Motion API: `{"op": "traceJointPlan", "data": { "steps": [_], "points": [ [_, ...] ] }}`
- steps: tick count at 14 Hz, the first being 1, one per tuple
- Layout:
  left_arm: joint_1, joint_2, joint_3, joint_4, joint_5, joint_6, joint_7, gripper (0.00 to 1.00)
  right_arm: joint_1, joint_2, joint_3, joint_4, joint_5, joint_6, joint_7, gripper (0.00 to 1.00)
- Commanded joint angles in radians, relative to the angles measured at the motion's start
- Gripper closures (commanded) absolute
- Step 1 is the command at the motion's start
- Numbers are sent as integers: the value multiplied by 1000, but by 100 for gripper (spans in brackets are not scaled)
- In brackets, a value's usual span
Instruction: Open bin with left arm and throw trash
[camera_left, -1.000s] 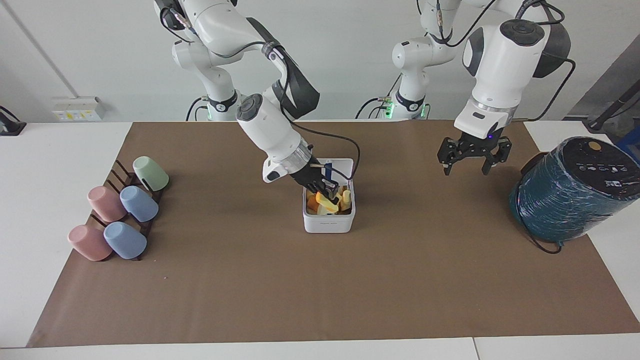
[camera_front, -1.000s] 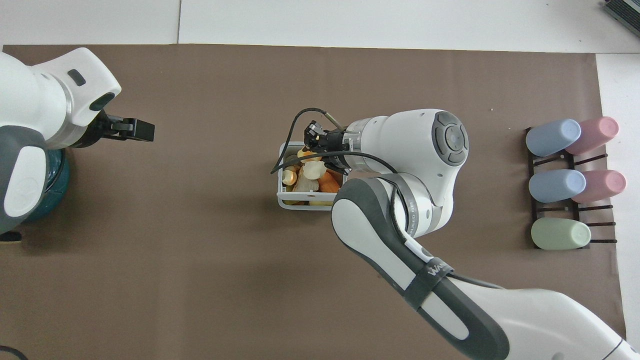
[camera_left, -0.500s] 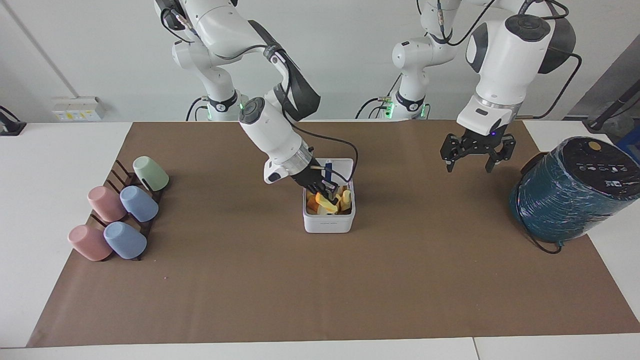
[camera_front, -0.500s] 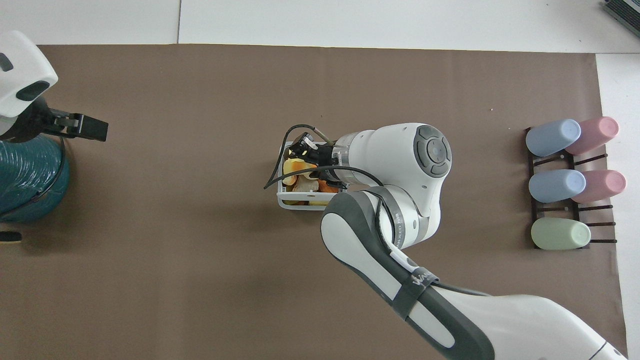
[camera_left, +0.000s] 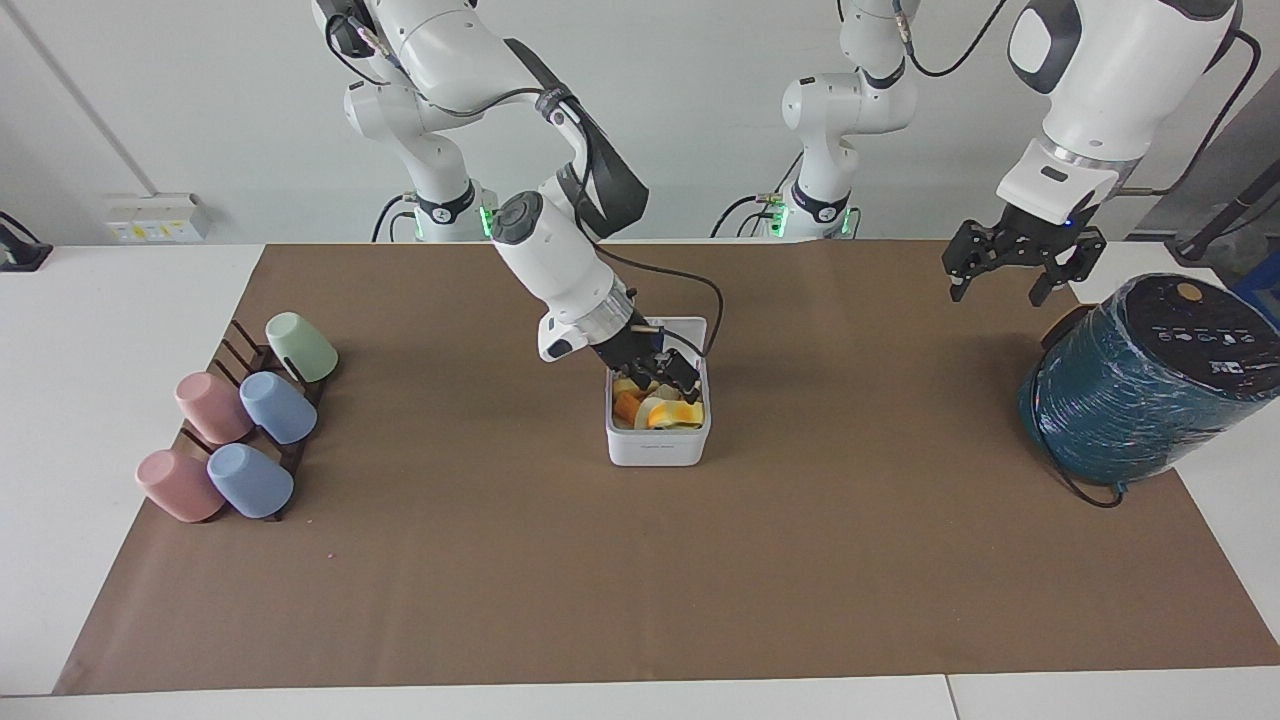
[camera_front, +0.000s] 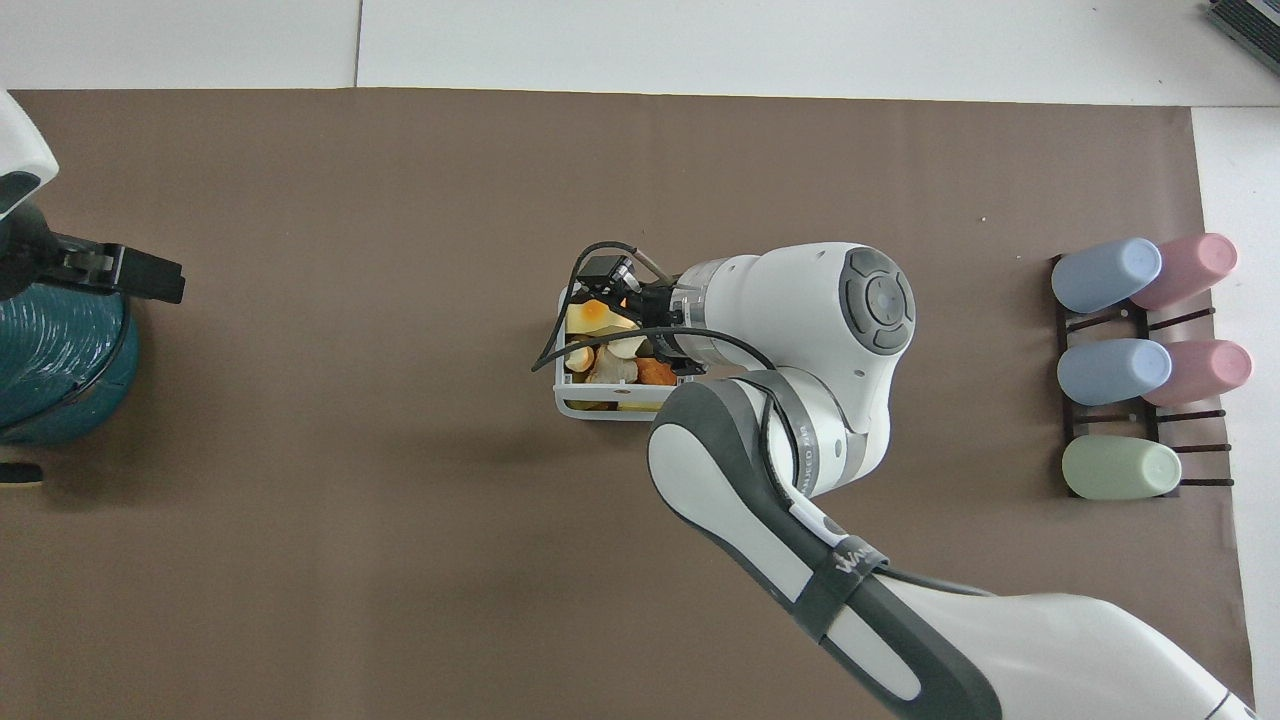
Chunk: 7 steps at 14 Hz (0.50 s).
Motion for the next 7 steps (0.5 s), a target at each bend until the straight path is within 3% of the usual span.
{"op": "traceJointPlan", "data": {
  "steps": [1,3,5,7],
  "points": [
    [-4,-40,20,-38,-17,-36,15,0,-18,-60,-7,-16,2,-18,-5,0],
    [-4,-40,20,-36,-18,-45,13,0,-37,-71,-7,-11,-112,-27,-22,0],
    [-6,-42,25,-38,-41,-63,15,0,-40,-65,-4,-11,-312,1,-37,0],
    [-16,-42,26,-36,-41,-62,12,0,-28,-51,2,-11,-376,60,-31,50]
  ]
}}
